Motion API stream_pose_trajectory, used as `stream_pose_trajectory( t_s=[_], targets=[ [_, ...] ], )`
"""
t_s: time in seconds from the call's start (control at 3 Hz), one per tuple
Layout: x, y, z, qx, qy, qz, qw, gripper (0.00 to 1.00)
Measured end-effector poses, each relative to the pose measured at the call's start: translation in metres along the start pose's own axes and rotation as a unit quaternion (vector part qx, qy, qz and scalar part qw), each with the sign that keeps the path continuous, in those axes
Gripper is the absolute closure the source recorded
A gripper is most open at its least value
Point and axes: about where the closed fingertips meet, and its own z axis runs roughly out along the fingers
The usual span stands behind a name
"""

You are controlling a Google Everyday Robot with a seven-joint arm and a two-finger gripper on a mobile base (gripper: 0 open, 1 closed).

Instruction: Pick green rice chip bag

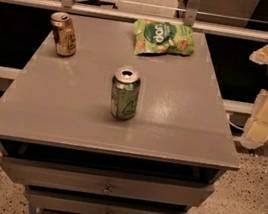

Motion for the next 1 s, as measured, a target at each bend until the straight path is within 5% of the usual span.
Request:
stream_pose_trajectory(
  t_s=[0.33, 1.0],
  targets=[
    [0.0, 0.0, 0.0, 0.0, 0.0, 0.0, 1.0, 0.0],
    [-0.006, -0.066, 0.042, 0.029, -0.058, -0.025, 0.9976, 0.0]
  ],
)
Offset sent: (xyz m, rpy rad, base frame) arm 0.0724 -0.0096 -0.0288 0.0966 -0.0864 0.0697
